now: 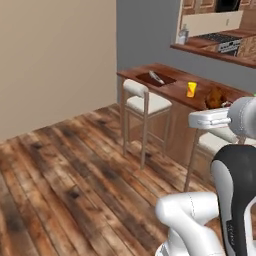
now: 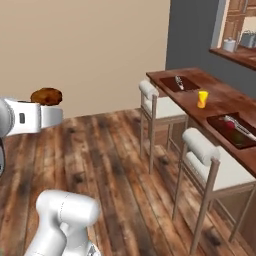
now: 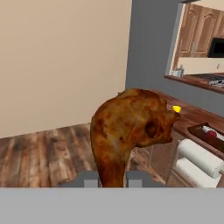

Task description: Gather the avocado and tomato from the fridge and place them on a tray on the dining counter. Then gather the fish and chicken drumstick from the fridge and place them on the other tray.

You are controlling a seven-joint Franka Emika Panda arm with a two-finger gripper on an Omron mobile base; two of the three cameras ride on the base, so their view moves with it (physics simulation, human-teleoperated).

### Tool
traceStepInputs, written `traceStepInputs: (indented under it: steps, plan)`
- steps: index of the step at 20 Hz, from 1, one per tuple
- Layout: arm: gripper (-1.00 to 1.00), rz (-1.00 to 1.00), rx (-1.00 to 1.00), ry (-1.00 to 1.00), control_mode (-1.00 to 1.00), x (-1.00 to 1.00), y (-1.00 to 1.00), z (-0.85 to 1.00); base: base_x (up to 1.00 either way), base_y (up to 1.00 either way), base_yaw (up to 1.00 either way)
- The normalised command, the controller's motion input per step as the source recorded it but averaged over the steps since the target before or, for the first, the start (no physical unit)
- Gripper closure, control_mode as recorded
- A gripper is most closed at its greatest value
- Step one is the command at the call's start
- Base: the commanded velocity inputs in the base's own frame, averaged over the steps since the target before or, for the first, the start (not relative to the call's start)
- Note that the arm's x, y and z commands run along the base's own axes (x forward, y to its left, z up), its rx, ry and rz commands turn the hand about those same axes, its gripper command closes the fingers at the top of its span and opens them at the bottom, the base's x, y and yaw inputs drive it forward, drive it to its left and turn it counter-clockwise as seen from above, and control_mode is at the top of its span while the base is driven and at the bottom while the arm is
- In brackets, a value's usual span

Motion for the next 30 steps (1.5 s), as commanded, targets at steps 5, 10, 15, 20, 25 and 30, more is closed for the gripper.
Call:
traceStepInputs:
  steps: [5, 10, 15, 20, 25, 30]
  plan:
    - [1.00, 0.00, 0.00, 0.00, 1.00, 0.00, 0.00, 0.00, 1.00, -0.18, 0.00]
    - [1.00, 0.00, 0.00, 0.00, 1.00, 0.00, 0.00, 0.00, 1.00, -0.17, 0.00]
    - [1.00, 0.00, 0.00, 0.00, 1.00, 0.00, 0.00, 0.00, 0.99, -0.01, 0.00]
    - [1.00, 0.00, 0.00, 0.00, 1.00, 0.00, 0.00, 0.00, 0.88, -0.14, -0.04]
    - [1.00, 0.00, 0.00, 0.00, 1.00, 0.00, 0.00, 0.00, 0.88, -0.33, -0.04]
    - [1.00, 0.00, 0.00, 0.00, 1.00, 0.00, 0.00, 0.00, 0.85, -0.33, -0.03]
